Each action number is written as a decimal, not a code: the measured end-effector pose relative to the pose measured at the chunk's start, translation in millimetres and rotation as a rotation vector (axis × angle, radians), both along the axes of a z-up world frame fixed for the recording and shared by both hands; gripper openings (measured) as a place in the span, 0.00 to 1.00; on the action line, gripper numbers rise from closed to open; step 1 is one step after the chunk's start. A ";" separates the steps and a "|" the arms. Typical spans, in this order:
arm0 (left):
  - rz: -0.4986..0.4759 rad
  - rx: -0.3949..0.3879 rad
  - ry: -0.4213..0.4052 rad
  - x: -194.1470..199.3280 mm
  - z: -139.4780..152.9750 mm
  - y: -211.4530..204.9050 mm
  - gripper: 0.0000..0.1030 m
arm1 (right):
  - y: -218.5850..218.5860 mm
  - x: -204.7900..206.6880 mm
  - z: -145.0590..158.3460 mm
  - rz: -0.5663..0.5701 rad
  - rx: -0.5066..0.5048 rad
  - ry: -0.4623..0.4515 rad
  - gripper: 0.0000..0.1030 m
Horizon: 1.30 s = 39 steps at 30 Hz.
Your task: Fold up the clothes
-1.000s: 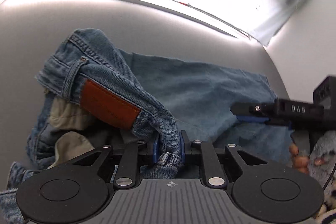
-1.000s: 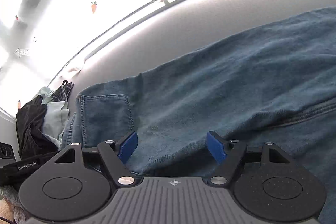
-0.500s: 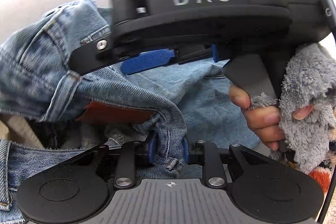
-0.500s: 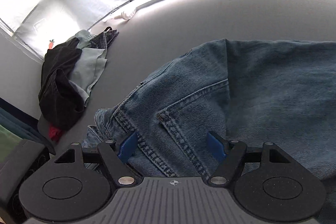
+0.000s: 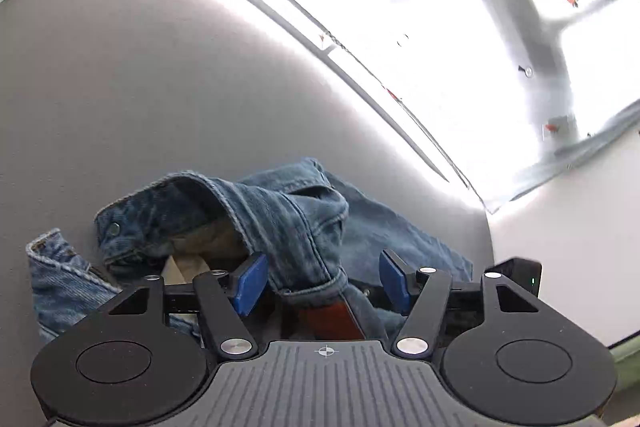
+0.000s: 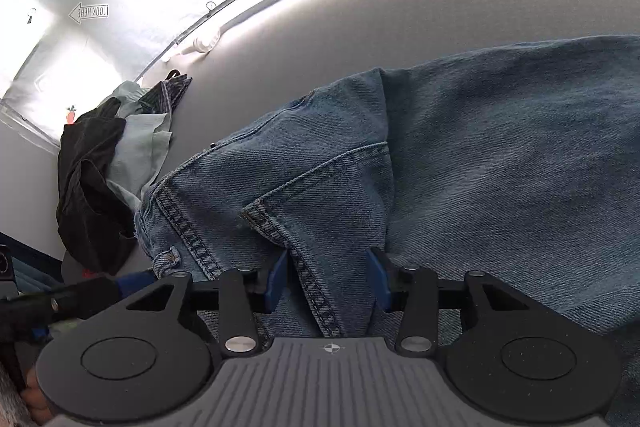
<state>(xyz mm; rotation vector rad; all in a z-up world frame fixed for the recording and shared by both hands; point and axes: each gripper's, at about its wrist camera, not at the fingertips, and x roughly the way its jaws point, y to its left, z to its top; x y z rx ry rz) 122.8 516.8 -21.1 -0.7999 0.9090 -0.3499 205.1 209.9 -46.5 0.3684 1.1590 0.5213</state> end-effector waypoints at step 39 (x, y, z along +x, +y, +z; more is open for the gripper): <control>0.050 0.690 0.077 112.1 -0.2 36.6 0.48 | -25.0 -14.1 13.6 -0.271 -0.008 -0.058 0.61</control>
